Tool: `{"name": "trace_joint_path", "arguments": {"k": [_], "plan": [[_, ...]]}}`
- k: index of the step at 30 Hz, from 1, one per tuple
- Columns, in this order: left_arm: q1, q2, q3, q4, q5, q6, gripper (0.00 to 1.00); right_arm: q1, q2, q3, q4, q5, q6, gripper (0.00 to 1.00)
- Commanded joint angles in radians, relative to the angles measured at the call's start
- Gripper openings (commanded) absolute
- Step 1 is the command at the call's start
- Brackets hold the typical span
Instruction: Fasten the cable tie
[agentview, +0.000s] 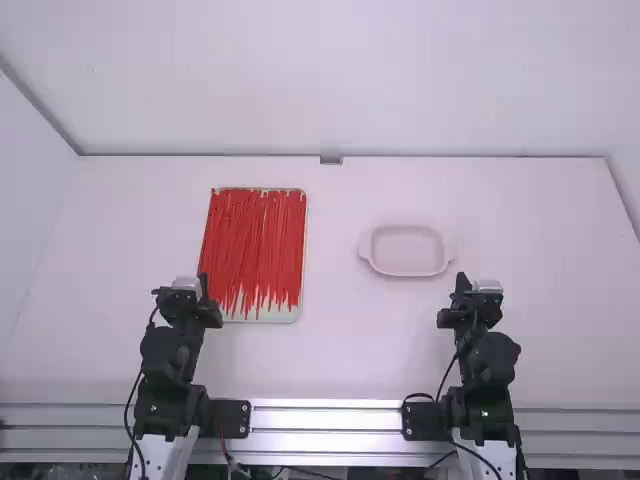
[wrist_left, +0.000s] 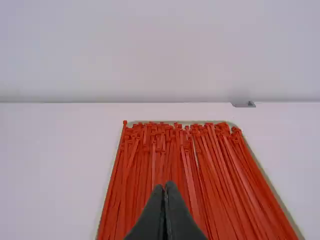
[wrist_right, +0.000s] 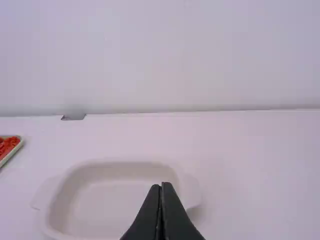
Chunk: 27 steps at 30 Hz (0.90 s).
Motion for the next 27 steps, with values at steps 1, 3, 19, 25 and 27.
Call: {"name": "trace_joint_path", "arguments": {"k": [1,3,19,25,27], "plan": [[0.0,0.0,0.0,0.0,0.0,0.0,0.0,0.0,0.0,0.0,-0.001,0.0,-0.001,0.0],[0.0,0.002,0.001,0.0,0.0,0.0,0.01,0.0,0.001,0.001,0.0,0.0,-0.001,0.01],[-0.006,0.17,0.154,-0.074,0.052,-0.022,0.14,0.024,0.186,0.153,-0.069,-0.032,0.024,0.14],[-0.009,0.291,0.255,-0.137,0.068,-0.037,0.23,0.05,0.333,0.26,-0.132,-0.061,0.028,0.23],[-0.011,0.33,0.287,-0.154,0.08,-0.042,0.26,0.058,0.383,0.294,-0.15,-0.07,0.033,0.26]]}}
